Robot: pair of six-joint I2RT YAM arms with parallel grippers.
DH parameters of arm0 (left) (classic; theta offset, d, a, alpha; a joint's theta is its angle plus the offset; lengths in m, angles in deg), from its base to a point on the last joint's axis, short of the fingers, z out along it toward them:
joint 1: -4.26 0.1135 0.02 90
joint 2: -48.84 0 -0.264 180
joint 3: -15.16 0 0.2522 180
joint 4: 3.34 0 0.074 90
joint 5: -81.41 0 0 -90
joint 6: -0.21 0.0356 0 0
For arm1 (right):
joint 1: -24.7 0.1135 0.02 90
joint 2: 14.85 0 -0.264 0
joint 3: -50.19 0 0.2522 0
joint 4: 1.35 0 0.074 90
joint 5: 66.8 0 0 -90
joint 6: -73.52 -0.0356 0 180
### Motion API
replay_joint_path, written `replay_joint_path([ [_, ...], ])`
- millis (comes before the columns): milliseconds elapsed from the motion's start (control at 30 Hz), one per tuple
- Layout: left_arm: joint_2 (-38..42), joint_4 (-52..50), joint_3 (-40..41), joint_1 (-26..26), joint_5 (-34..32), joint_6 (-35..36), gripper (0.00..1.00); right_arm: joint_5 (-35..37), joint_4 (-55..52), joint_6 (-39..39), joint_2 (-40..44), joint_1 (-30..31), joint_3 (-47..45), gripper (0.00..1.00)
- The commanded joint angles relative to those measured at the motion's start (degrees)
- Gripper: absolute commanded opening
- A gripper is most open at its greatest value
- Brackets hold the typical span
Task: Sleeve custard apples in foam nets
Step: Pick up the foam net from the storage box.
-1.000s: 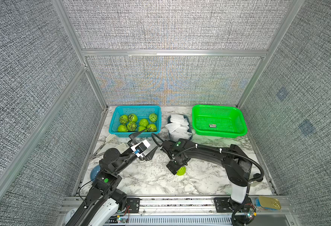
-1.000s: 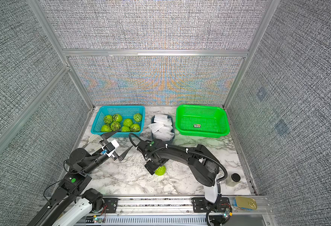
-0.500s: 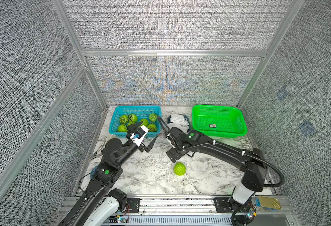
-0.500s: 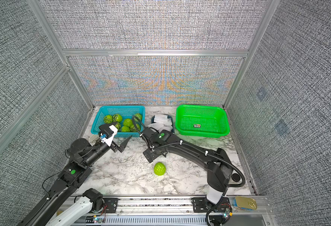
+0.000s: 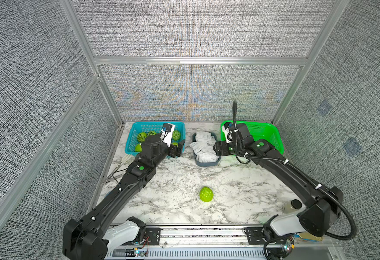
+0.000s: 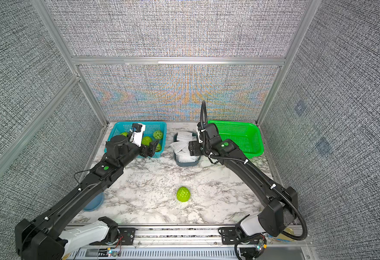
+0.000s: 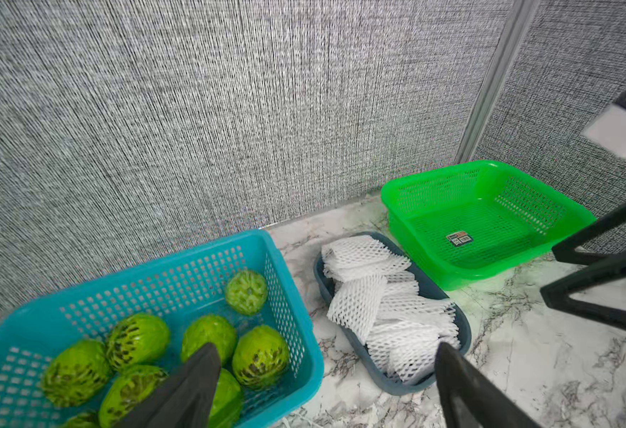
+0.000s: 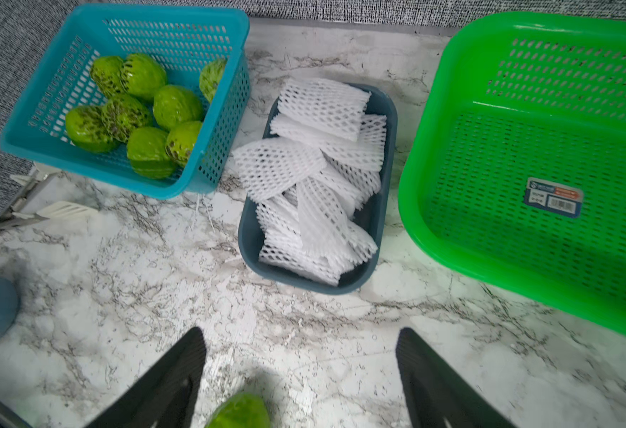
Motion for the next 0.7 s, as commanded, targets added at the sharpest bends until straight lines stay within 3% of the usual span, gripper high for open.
replay_joint_path([
  [0,-2.91,-0.43,-1.56,0.03,-0.04,-4.05,0.92,-6.81,2.07,1.04,-5.36,-0.78,4.04,0.79],
  [333,-7.18,2.39,-1.11,0.77,-3.36,-3.40,0.88,-8.51,-2.75,1.71,-23.15,-2.49,21.33,0.78],
  [667,-9.02,3.31,-0.39,3.89,1.52,-4.96,0.87,-13.28,-1.52,-0.95,-34.71,-6.16,31.16,0.85],
])
